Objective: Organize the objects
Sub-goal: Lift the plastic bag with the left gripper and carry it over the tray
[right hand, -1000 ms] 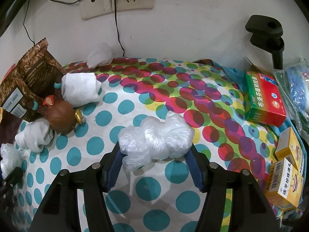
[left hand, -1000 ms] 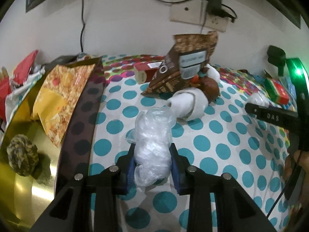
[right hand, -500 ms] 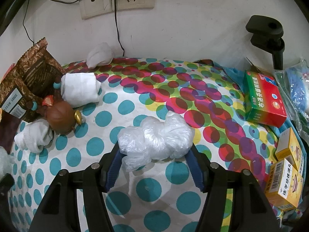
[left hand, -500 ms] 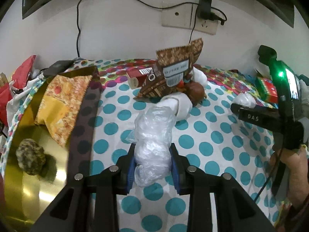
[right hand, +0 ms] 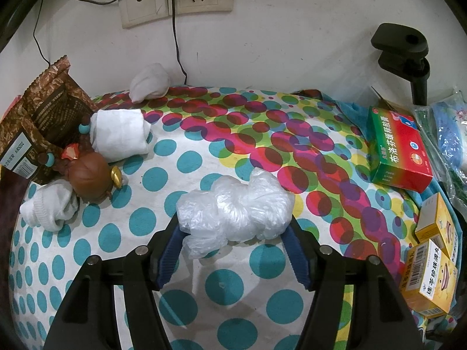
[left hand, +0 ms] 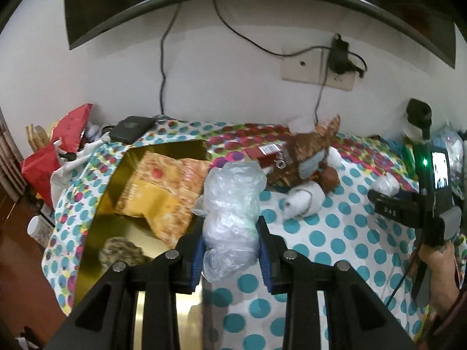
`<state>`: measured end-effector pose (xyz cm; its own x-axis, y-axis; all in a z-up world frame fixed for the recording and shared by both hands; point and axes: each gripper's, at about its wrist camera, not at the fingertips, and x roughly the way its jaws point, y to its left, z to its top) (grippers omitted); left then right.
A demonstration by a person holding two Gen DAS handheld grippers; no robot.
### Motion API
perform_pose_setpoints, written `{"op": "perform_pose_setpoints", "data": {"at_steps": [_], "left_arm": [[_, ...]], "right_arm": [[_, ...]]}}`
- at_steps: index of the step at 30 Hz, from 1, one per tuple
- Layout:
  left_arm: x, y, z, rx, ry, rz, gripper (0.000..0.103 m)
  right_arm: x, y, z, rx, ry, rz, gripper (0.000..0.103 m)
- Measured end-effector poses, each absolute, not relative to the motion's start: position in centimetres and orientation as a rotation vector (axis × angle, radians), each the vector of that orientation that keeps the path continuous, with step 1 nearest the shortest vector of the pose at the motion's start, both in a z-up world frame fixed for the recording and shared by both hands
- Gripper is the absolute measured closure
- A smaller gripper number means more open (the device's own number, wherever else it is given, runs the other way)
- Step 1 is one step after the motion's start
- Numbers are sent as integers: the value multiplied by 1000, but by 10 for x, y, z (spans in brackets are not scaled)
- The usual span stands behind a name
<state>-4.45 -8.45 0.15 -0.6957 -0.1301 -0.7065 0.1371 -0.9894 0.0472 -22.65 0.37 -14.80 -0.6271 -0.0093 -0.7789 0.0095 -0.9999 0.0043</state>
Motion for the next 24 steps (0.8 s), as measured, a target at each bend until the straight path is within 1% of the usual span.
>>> {"op": "perform_pose_setpoints", "data": {"at_steps": [3,5,10,13,17,24], "left_arm": [[-40,-99,9,1138,1,-2744,71],[-38,-112,15,1118,-20,-2721,71],[-37,-153,28,1130,42,-2684,71],[-37,-176,31,1132,48,-2645,71],[-43,-198,27,1186,111,-2624,71],[-65,-212,12,1242,127,-2590,71]], "right_arm": [[-225,4,-147,1348,8,-2814,40],[-225,5,-146,1347,14,-2812,38],[-227,6,-146,1347,12,-2806,38],[-227,6,-146,1346,16,-2804,38],[-227,6,-146,1344,23,-2799,38],[-226,7,-145,1341,27,-2792,37]]}}
